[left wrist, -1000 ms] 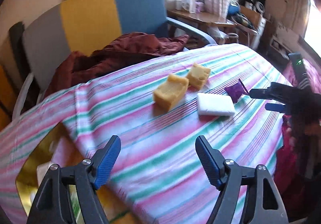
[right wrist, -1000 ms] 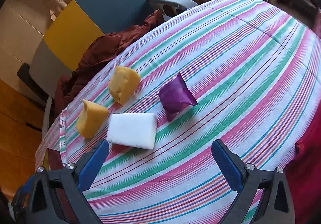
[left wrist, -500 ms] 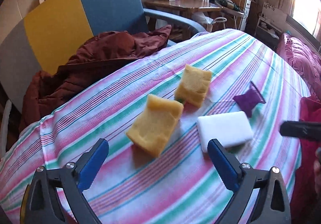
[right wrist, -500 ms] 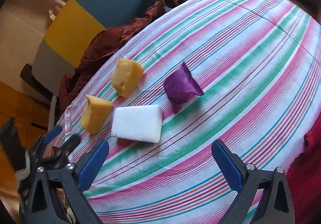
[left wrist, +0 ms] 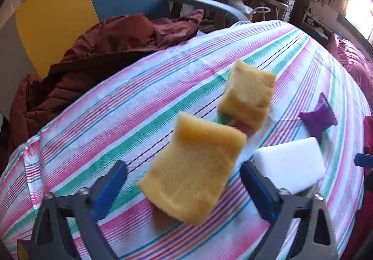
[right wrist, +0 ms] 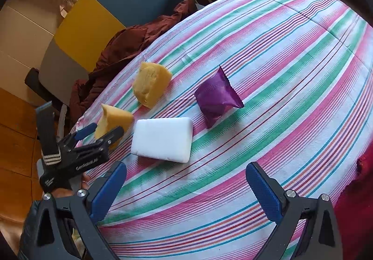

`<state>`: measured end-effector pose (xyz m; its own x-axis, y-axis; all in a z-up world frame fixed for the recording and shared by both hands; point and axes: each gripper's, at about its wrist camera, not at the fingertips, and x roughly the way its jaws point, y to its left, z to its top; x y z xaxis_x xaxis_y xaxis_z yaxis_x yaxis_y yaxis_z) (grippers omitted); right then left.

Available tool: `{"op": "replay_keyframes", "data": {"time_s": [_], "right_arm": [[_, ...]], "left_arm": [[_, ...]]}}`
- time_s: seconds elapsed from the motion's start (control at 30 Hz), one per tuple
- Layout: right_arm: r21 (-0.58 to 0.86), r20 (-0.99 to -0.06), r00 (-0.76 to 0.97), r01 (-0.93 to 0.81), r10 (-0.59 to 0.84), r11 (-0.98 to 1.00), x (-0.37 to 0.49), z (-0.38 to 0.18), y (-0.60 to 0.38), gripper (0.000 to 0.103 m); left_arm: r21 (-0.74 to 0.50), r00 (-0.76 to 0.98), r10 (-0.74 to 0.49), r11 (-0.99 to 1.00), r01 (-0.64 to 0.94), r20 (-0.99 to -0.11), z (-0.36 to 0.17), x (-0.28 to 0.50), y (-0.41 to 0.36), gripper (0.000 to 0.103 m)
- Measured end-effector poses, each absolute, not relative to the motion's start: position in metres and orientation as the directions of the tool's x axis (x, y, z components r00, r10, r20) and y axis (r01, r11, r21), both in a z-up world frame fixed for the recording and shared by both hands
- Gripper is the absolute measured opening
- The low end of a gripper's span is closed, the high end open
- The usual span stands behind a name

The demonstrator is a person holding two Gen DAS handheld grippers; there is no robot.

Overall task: Organize objects
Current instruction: 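Grasp a yellow sponge with the left tool while the right tool grasps the white eraser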

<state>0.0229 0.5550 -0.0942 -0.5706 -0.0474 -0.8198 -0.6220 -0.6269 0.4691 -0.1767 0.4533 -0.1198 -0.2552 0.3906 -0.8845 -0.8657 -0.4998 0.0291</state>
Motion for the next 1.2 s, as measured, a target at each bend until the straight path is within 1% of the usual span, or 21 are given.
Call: {"op": "replay_keyframes", "data": {"time_s": [0.03,0.23,0.43,0.6,0.7,0.8,0.87,1.03,1.17,1.2], "right_arm": [[0.464,-0.823,-0.567,-0.623,-0.046,-0.630,0.021,-0.095,0.555,0.103],[0.443,-0.837,-0.545,-0.623,-0.047,-0.645,0.018,-0.100,0.553,0.103],[0.411,-0.851,-0.523,-0.613,-0.044,-0.675,0.012,-0.104,0.546,0.103],[0.375,-0.865,-0.500,-0.597,-0.036,-0.710,0.007,-0.106,0.538,0.103],[0.330,-0.876,-0.482,-0.575,-0.017,-0.748,0.002,-0.108,0.530,0.103],[0.279,-0.890,-0.455,-0.555,0.005,-0.783,-0.002,-0.110,0.522,0.103],[0.254,-0.894,-0.449,-0.527,0.011,-0.811,-0.007,-0.106,0.515,0.103],[0.127,-0.907,-0.416,-0.414,0.063,-0.901,-0.035,-0.096,0.503,0.103],[-0.008,-0.923,-0.377,-0.194,0.082,-0.981,-0.077,-0.100,0.491,0.103],[-0.026,-0.927,-0.366,-0.163,0.085,-0.986,-0.083,-0.103,0.489,0.103]], "left_arm": [[0.007,-0.233,0.384,-0.506,-0.863,-0.894,-0.124,-0.179,0.453,0.068],[-0.089,-0.190,0.415,-0.566,-0.820,-0.890,-0.123,-0.178,0.432,0.057],[-0.133,-0.174,0.386,-0.650,-0.748,-0.906,-0.119,-0.159,0.405,0.057],[-0.090,-0.248,0.361,-0.707,-0.701,-0.899,-0.110,-0.126,0.386,0.057],[-0.112,-0.225,0.344,-0.735,-0.669,-0.912,-0.120,-0.115,0.380,0.056],[-0.094,-0.268,0.356,-0.738,-0.668,-0.895,-0.122,-0.106,0.377,0.056],[-0.110,-0.257,0.361,-0.743,-0.660,-0.896,-0.121,-0.108,0.375,0.056],[-0.135,-0.245,0.386,-0.733,-0.666,-0.890,-0.124,-0.108,0.373,0.057],[-0.154,-0.237,0.402,-0.732,-0.664,-0.885,-0.124,-0.110,0.368,0.057],[-0.166,-0.230,0.407,-0.734,-0.659,-0.884,-0.124,-0.111,0.367,0.055]]}}
